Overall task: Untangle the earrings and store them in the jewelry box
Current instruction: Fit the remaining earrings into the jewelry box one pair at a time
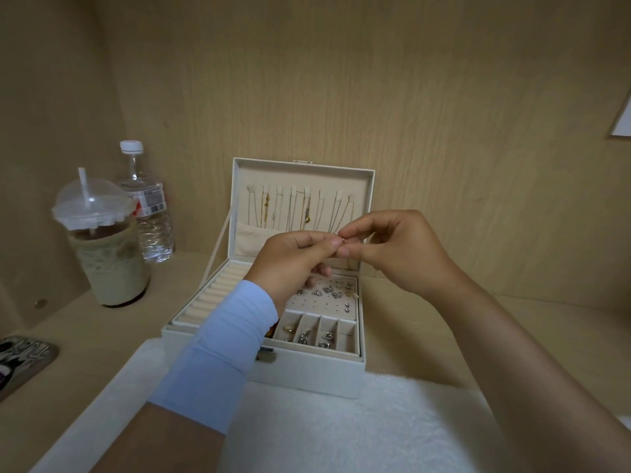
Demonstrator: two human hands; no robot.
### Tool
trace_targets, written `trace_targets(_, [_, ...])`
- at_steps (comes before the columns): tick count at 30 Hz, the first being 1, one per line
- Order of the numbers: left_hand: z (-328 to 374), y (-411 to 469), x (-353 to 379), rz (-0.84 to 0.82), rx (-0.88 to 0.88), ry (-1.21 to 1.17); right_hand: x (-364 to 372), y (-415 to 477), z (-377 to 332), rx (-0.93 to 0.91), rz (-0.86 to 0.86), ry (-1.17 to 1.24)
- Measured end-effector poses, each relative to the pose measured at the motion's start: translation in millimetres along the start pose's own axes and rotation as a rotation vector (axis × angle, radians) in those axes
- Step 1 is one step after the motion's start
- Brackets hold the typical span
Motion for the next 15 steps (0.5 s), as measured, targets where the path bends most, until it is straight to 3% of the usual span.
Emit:
trace_targets(9, [-4,0,-1,0.019,-0.008,-0.032,6,-2,14,0.185,0.073,0.209])
trace_targets(15, [-1,0,-3,0.059,0.078,0.121,7,-4,14,0.16,0.004,0.213])
Point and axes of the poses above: each hand's wrist, its own y-axis towards the middle knuckle, its own x-axis out of the palm, z = x × y, the point moved 7 cm from there along y, towards the middle knuckle, and after that the axes turned 11 degrees about -y, right-handed, at the moved point
